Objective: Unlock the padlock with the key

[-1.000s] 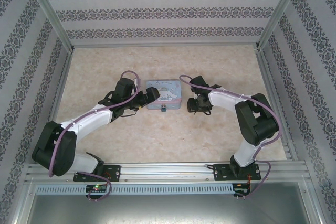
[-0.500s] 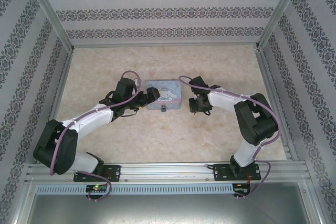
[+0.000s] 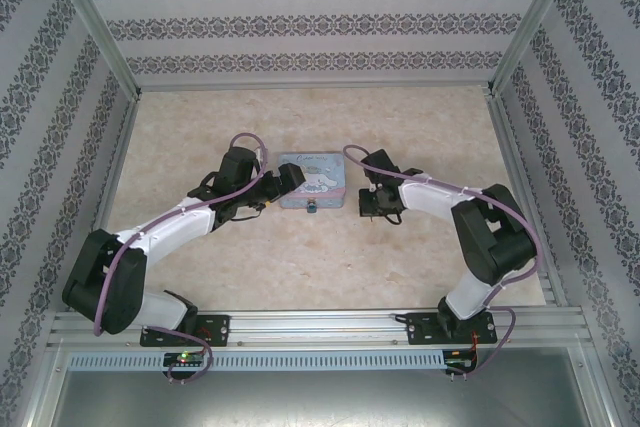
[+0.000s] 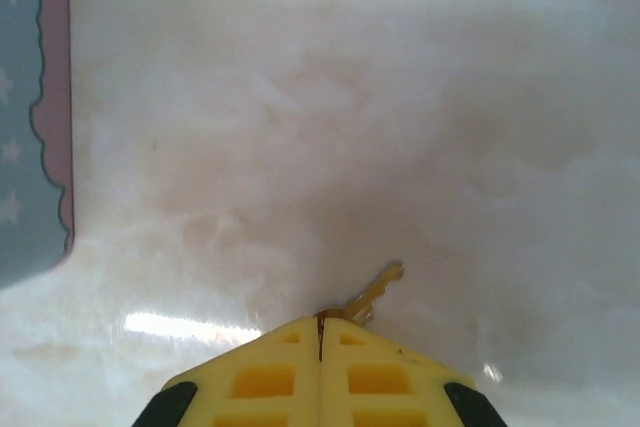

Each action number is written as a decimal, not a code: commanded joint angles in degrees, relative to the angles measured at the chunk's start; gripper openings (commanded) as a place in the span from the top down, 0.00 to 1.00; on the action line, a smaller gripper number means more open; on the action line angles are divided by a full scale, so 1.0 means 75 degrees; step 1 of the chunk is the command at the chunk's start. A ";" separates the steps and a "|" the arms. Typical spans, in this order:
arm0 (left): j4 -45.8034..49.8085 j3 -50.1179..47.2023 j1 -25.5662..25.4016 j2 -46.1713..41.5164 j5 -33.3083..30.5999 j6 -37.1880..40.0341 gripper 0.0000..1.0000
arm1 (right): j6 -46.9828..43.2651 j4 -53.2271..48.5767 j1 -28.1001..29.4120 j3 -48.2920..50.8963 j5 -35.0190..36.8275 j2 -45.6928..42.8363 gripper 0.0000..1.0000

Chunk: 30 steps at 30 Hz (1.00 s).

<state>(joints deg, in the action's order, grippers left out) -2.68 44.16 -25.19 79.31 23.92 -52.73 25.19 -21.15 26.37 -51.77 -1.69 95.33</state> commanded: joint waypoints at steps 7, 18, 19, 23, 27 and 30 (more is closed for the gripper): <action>-0.0262 0.0214 -0.0105 -0.0262 0.0007 -0.0310 0.01 | 0.0555 -0.0017 -0.0363 0.0246 -0.0892 -0.1350 1.00; -0.1146 0.0226 -0.0281 -0.0242 0.0100 -0.1381 0.01 | 0.1621 0.0581 -0.0424 0.0223 -0.1669 -0.2371 1.00; -0.1284 0.0238 -0.0326 -0.0233 0.0067 -0.1619 0.00 | 0.1827 0.0689 -0.0416 0.0233 -0.1740 -0.2480 1.00; -0.1807 0.0261 -0.0473 -0.0191 -0.0157 -0.2648 0.01 | 0.2577 0.1124 -0.0297 0.0200 -0.1803 -0.2879 1.00; -0.2325 0.0254 -0.0647 -0.0079 -0.0501 -0.3754 0.00 | 0.3250 0.1624 -0.0065 0.0151 -0.1611 -0.3191 1.00; -0.2728 0.0290 -0.0845 0.0037 -0.0760 -0.4519 0.01 | 0.3828 0.2422 0.0171 0.0341 -0.1423 -0.3391 1.00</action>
<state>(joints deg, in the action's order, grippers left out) -16.51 44.38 -29.93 78.85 20.93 -78.02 47.94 -10.04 26.28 -50.15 -13.43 71.70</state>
